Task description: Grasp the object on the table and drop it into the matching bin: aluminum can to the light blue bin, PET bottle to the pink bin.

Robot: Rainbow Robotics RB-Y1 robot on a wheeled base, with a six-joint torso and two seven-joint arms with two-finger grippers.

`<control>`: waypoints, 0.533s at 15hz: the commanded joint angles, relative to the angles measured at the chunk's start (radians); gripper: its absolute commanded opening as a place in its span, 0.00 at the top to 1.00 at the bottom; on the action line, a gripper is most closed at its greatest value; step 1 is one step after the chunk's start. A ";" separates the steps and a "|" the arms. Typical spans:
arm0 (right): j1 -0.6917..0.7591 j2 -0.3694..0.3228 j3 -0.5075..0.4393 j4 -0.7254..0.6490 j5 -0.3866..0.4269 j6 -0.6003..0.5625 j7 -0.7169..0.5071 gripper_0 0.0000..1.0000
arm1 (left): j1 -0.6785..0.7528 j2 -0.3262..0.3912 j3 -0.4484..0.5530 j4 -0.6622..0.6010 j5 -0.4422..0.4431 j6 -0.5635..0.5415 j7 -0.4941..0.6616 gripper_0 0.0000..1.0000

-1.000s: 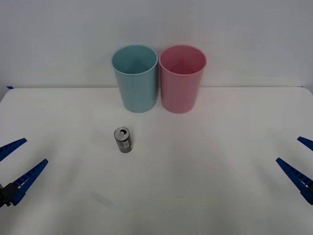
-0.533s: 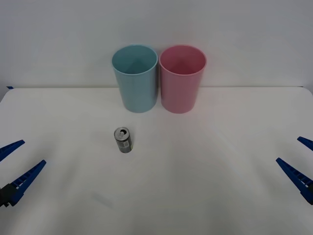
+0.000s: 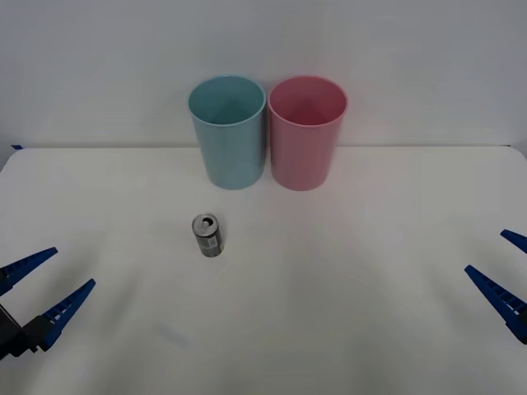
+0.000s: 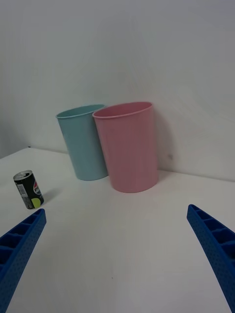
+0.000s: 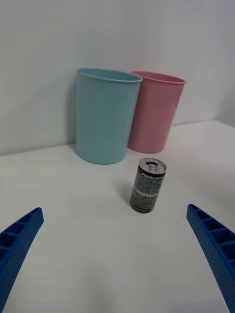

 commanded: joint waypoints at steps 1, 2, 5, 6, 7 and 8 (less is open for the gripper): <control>0.000 0.000 0.000 0.000 0.000 0.000 0.000 0.00 | 0.005 0.000 -0.056 0.000 0.000 0.081 -0.073 0.00; 0.000 0.000 0.000 0.000 0.000 0.000 0.000 0.00 | 0.007 0.000 -0.073 0.000 -0.002 0.104 -0.098 0.00; 0.000 0.000 0.000 0.000 0.000 0.000 0.000 0.00 | 0.011 0.000 -0.131 0.000 -0.002 0.151 -0.134 0.00; 0.000 0.000 0.000 0.000 0.000 0.000 0.000 0.00 | 0.011 0.000 -0.151 0.006 -0.002 0.160 -0.136 0.00; 0.000 0.000 0.000 0.000 0.000 0.000 0.000 0.00 | 0.008 0.000 -0.165 0.014 -0.002 0.165 -0.139 0.00; 0.000 0.000 0.000 0.000 0.000 0.000 0.000 0.00 | 0.004 0.000 -0.180 0.025 -0.002 0.171 -0.139 0.00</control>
